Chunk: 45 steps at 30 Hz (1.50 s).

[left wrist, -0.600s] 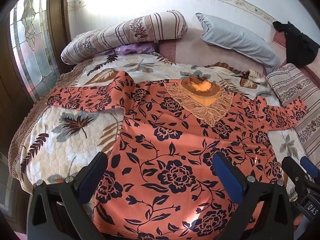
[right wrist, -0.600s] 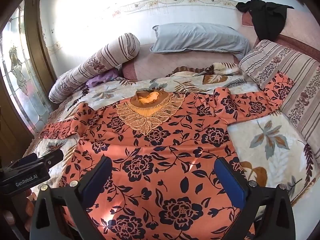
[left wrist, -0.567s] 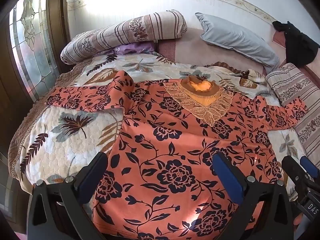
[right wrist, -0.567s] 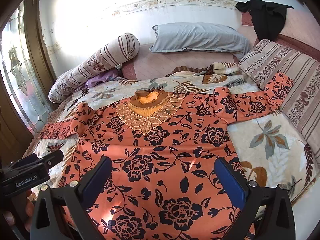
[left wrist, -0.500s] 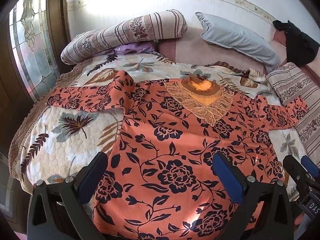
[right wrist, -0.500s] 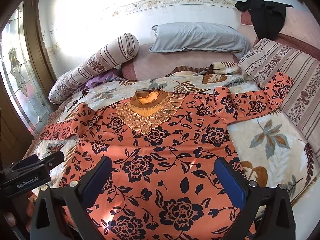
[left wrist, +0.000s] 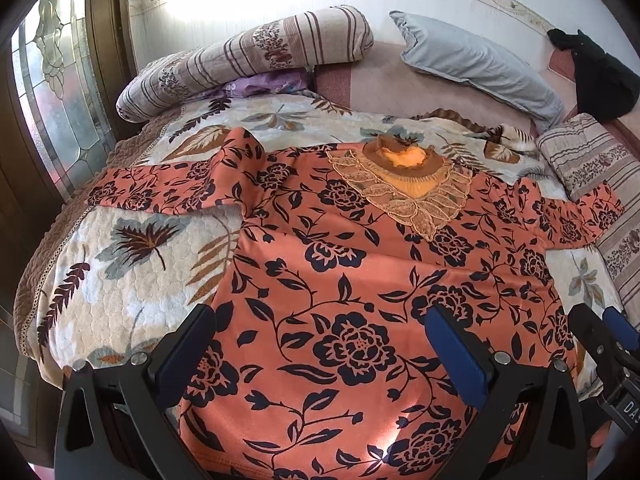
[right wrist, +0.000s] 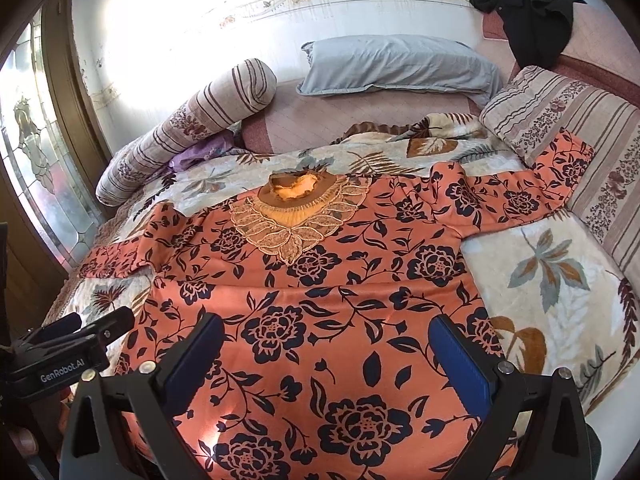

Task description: Fold small clothes

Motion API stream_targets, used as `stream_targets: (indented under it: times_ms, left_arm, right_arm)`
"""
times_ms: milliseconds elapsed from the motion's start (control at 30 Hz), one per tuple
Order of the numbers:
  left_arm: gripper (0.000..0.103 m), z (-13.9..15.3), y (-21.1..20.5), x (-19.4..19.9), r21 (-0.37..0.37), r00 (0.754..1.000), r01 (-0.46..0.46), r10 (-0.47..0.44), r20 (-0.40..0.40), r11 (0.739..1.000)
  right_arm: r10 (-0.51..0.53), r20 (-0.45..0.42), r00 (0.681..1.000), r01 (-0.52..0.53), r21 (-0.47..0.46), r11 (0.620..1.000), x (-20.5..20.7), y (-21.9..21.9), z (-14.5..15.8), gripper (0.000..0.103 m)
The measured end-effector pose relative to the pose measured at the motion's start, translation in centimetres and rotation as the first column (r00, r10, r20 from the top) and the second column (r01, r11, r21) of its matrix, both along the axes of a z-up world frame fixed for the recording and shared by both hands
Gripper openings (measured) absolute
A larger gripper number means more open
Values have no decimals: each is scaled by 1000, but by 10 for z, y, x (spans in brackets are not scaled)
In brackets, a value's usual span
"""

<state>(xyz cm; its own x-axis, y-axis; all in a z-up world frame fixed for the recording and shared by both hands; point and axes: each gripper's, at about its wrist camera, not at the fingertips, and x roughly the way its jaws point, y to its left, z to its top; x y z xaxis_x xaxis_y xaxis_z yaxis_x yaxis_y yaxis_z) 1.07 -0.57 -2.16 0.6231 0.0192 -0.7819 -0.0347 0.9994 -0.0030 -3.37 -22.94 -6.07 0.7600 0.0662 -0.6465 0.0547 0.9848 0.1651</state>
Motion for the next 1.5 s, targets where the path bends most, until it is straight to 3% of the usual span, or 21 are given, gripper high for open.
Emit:
stream_targets:
  times_ms: [567, 1133, 1267, 1400, 1500]
  left_arm:
    - [103, 4, -1, -1, 2, 1000, -5, 5, 27, 1000]
    - [103, 5, -4, 1, -20, 1000, 0, 0, 19, 1000]
    - [103, 2, -4, 6, -58, 1000, -7, 7, -6, 998]
    - [103, -3, -11, 9, -22, 1000, 14, -14, -10, 1000]
    - [103, -6, -11, 11, -38, 1000, 7, -8, -17, 999]
  right_arm:
    - [4, -2, 1000, -4, 4, 1000, 1, 0, 2, 103]
    - [-1, 3, 1000, 1, 6, 1000, 2, -3, 2, 103]
    - [-4, -2, 1000, 4, -2, 1000, 3, -5, 1, 103]
    - [-17, -7, 1000, 17, 17, 1000, 7, -10, -2, 103]
    - [-15, -18, 1000, 15, 20, 1000, 10, -11, -6, 103]
